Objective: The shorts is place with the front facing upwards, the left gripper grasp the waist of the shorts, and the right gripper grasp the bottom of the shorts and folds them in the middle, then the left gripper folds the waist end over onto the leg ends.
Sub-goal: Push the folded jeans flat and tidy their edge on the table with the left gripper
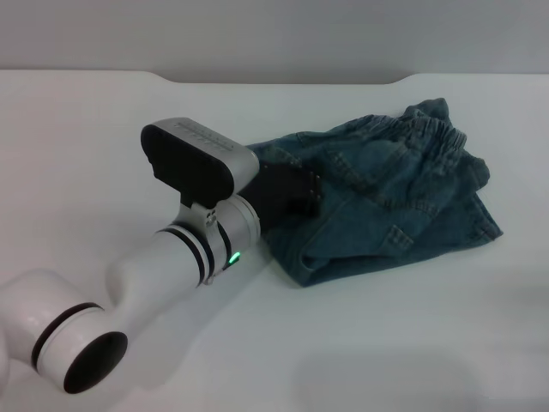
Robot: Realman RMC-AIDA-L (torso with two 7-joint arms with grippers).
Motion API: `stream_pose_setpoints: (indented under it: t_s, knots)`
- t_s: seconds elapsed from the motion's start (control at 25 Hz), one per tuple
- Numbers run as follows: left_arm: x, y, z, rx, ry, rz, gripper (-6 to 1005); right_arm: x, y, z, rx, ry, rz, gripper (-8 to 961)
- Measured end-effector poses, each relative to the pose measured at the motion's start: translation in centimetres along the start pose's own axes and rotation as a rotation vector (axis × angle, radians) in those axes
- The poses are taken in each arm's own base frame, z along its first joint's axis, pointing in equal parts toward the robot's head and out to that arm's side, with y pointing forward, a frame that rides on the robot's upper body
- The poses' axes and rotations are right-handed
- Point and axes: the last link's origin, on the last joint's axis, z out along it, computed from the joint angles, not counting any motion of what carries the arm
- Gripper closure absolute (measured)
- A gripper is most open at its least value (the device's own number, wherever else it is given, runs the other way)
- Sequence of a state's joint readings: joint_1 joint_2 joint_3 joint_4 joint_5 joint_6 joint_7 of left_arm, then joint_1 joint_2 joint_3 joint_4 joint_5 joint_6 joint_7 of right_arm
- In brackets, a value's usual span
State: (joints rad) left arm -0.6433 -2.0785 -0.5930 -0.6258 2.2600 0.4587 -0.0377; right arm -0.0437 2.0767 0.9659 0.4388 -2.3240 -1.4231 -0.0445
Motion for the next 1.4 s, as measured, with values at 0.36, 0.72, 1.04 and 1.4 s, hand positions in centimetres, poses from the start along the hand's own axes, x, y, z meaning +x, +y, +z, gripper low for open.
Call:
stream_pose_setpoints:
  t_s: [0.36,0.72,1.04,1.4]
  knots:
    - [0.9,-1.4,0.6,0.031,0.018,0.032,940,0.0,-0.1,-0.2,-0.002,0.001,-0.002,954]
    - [1.8,-2.3,1.2,0.047,0.029,0.055,935,0.0,-0.1,-0.2,-0.001,-0.001,-0.002,953]
    - [2.3,1.4,-1.2,-0.025,0.132,-0.026,932,0.0,-0.1,-0.2,0.003,0.0,-0.004,953]
    - [-1.2,4.3,-3.1,-0.082,0.003,-0.025,927,0.0,0.1,0.2,-0.003,0.001,-0.001,954]
